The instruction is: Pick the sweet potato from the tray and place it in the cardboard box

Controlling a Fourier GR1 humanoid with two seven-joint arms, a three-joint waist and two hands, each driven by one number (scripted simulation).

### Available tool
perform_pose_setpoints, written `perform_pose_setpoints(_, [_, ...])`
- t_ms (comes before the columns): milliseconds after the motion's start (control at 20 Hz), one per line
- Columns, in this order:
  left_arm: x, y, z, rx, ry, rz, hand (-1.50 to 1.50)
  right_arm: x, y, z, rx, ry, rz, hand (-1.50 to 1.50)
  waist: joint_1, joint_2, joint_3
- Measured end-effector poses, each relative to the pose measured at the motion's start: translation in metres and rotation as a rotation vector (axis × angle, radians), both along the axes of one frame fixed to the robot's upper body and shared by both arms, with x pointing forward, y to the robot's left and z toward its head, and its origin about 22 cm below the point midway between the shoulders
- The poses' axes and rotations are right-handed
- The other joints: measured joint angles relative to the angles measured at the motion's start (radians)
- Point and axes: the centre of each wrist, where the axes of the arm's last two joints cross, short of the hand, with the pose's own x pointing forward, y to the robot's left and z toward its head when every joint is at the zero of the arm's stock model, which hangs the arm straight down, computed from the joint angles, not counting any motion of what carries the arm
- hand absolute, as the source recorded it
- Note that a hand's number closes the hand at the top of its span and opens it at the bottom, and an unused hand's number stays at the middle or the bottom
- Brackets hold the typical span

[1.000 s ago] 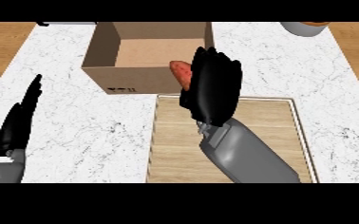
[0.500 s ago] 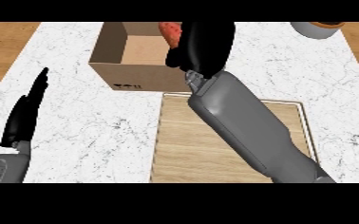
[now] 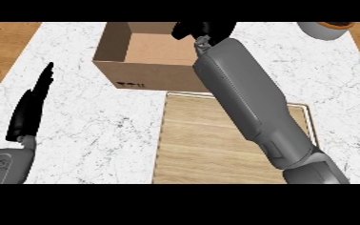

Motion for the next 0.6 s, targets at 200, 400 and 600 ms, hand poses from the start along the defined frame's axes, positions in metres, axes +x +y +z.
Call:
perform_pose_setpoints(200, [0.003,-0.001,0.003,0.006,-0.007,-0.012,0.00,0.020,-0.008,-0.014,0.030,0.039,-0.048,1.50,0.012,0.006,0.000])
perform_pose_setpoints(400, [0.004,-0.004,0.002,0.003,-0.009,-0.021,0.00,0.032,-0.015,-0.025,0.078,0.074,-0.120,-1.50,0.020,0.011,0.000])
perform_pose_setpoints(600, [0.004,-0.004,0.003,0.005,-0.013,-0.035,0.00,0.039,-0.028,-0.042,0.179,0.108,-0.172,-1.50,0.034,0.016,0.000])
